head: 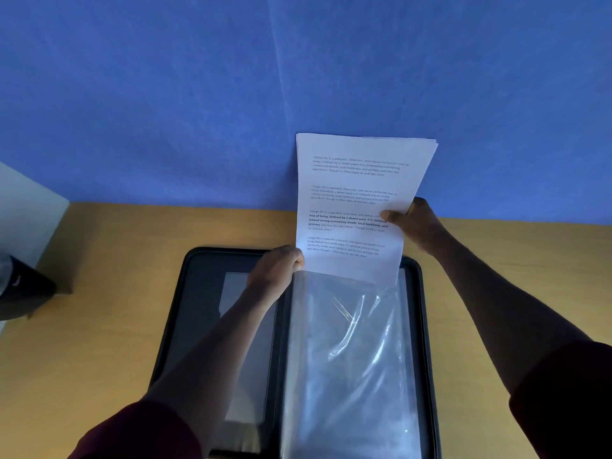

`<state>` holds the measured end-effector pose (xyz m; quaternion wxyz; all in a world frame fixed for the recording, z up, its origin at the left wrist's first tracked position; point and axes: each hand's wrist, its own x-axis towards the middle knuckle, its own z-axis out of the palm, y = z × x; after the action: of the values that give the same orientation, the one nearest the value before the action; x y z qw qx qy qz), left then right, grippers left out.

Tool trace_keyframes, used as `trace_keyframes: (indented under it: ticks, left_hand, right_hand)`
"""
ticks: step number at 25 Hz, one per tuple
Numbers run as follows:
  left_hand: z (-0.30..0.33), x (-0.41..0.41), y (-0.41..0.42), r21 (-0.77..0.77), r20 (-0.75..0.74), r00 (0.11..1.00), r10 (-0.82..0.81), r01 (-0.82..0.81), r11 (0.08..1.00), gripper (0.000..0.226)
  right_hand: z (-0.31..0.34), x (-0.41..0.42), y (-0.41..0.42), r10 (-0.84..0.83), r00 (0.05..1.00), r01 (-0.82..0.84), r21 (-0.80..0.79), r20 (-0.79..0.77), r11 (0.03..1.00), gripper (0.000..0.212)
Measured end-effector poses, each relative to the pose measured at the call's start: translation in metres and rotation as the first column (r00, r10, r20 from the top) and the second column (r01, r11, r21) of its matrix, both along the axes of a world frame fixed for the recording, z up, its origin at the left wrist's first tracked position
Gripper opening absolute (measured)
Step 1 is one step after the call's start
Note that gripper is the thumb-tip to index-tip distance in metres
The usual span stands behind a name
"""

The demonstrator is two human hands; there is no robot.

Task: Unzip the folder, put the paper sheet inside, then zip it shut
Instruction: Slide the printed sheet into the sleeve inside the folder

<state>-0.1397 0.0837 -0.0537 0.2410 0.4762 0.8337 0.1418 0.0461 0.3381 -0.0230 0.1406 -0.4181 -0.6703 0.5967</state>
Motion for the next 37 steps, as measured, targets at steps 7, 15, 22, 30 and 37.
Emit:
trace_keyframes:
  ticks: [7, 15, 22, 30, 37]
  left_hand:
    - [-0.001, 0.001, -0.001, 0.073, -0.018, 1.0, -0.004, 0.005, 0.997, 0.016]
    - [-0.007, 0.044, -0.01, 0.227, -0.349, 0.937, 0.016, 0.068, 0.971, 0.031]
    - [-0.033, 0.099, -0.014, 0.019, -0.239, 0.894, -0.38, 0.395, 0.918, 0.065]
    - [-0.041, 0.111, -0.006, -0.08, -0.245, 0.892, -0.379, 0.371, 0.925, 0.083]
    - [-0.038, 0.113, 0.001, 0.063, -0.225, 0.938, -0.263, 0.284, 0.957, 0.064]
  right_hand:
    - [-0.009, -0.004, -0.005, 0.092, 0.989, -0.095, 0.023, 0.117, 0.995, 0.034]
    - [-0.015, 0.01, -0.017, 0.126, 0.982, -0.128, 0.005, 0.137, 0.992, 0.036]
    - [-0.016, 0.007, -0.018, 0.054, 0.994, -0.057, 0.033, 0.092, 0.998, 0.03]
    - [-0.023, 0.005, -0.015, 0.01, 0.99, -0.011, 0.009, 0.14, 1.0, 0.031]
    - [-0.029, 0.013, -0.016, 0.008, 0.991, 0.001, -0.069, 0.133, 0.998, 0.026]
